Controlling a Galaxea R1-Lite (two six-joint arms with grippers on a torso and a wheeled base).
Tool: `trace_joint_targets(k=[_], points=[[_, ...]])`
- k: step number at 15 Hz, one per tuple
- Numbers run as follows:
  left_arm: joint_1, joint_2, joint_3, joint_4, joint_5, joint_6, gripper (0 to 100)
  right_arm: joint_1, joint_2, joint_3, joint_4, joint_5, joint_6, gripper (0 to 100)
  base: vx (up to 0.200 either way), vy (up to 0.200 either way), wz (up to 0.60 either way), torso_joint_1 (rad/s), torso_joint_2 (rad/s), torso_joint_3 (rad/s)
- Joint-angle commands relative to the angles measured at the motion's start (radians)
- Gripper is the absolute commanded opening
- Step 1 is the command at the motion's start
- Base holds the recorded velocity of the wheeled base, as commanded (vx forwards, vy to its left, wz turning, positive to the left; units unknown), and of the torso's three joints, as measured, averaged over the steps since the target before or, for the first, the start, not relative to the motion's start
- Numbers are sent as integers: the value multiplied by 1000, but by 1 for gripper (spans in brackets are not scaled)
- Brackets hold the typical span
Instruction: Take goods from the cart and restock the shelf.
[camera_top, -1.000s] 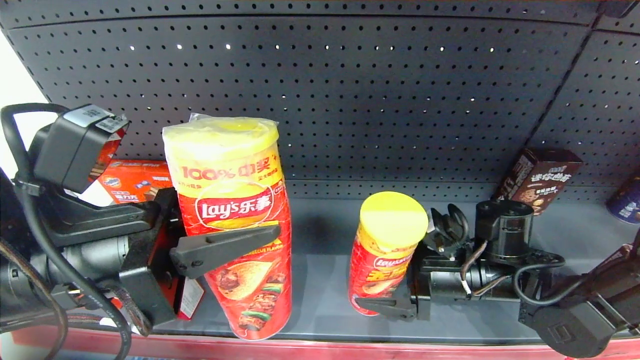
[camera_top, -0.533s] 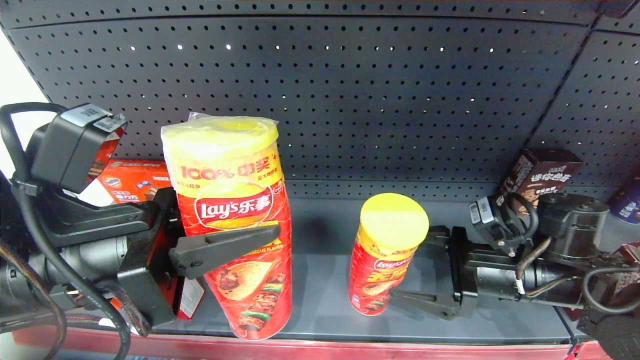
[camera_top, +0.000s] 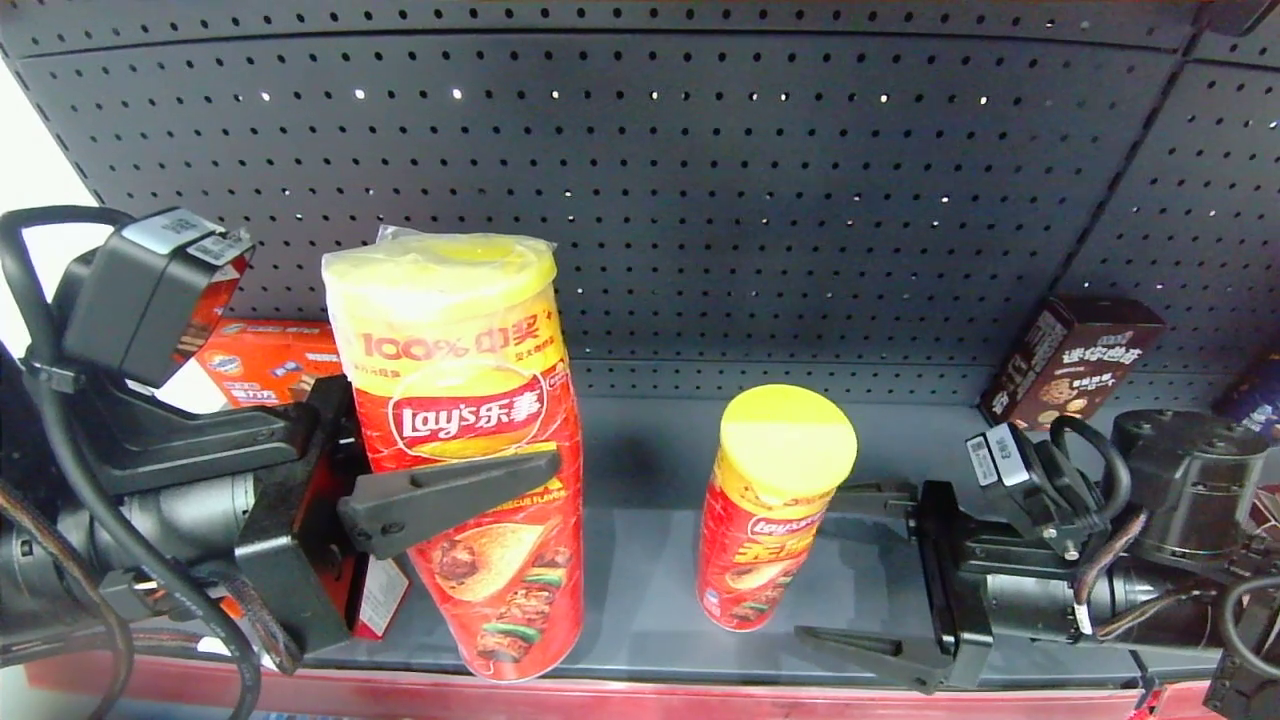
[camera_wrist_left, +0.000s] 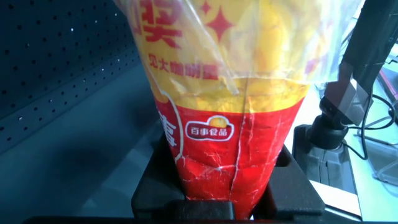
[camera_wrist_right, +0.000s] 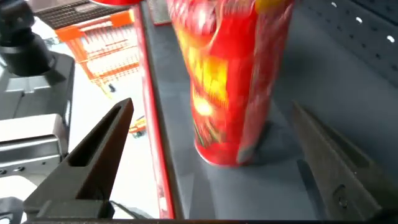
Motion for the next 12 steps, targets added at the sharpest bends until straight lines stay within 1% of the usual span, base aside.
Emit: trace_joint_targets(k=[1,7,10,12], points=[[0,0,0,0,0,-1,0,17,5,9,0,0,-1,100,0,0,0,0,0,0],[0,0,1,0,0,-1,0,34,-30,82,-6,0,-8,100,0,0,0,0,0,0],[0,0,1,0,0,-1,0,33,-36,87,-6,-3,-9,100,0,0,0,0,0,0],[0,0,1,0,0,-1,0,4,-46,79,-8,-4,-4,100,0,0,0,0,0,0]])
